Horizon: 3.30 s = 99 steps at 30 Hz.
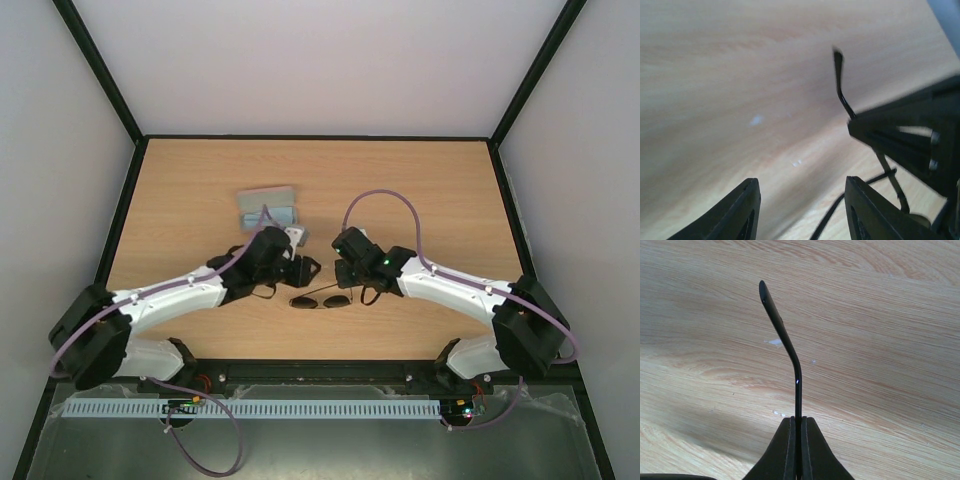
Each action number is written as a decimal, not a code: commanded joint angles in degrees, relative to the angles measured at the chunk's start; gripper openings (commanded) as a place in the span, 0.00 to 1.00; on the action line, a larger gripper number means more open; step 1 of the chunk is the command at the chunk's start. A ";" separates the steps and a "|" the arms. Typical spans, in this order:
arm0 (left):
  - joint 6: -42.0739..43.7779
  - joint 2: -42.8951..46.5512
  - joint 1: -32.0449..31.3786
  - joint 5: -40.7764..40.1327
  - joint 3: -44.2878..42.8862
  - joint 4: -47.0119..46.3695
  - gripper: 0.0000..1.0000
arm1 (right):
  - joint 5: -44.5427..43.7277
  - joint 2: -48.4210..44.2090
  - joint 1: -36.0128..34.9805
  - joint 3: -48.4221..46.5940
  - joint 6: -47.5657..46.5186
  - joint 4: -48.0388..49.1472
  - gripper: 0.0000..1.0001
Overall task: Organize the sunglasses
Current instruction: Fold the sunglasses, then place the sunglasses at the center of the board, then adjust the sunglasses at the center of the board.
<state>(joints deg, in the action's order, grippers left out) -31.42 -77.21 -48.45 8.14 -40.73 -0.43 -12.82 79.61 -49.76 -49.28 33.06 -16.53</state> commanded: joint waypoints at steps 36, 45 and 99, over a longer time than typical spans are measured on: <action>-14.58 8.81 -3.12 -7.34 18.82 -9.25 0.41 | -2.86 11.69 7.48 5.59 10.97 11.64 0.01; -16.84 3.52 -6.99 -8.14 17.45 -13.41 0.30 | 0.40 9.41 7.53 5.95 11.29 10.89 0.18; -15.69 -19.65 -1.39 -8.40 10.97 -27.38 0.02 | 14.41 17.29 3.74 -1.89 1.10 8.02 0.01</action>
<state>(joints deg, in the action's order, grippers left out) -47.57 -96.27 -50.04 -0.69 -31.09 -29.02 4.93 98.13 -45.89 -51.31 33.28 -5.21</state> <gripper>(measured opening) 0.026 0.017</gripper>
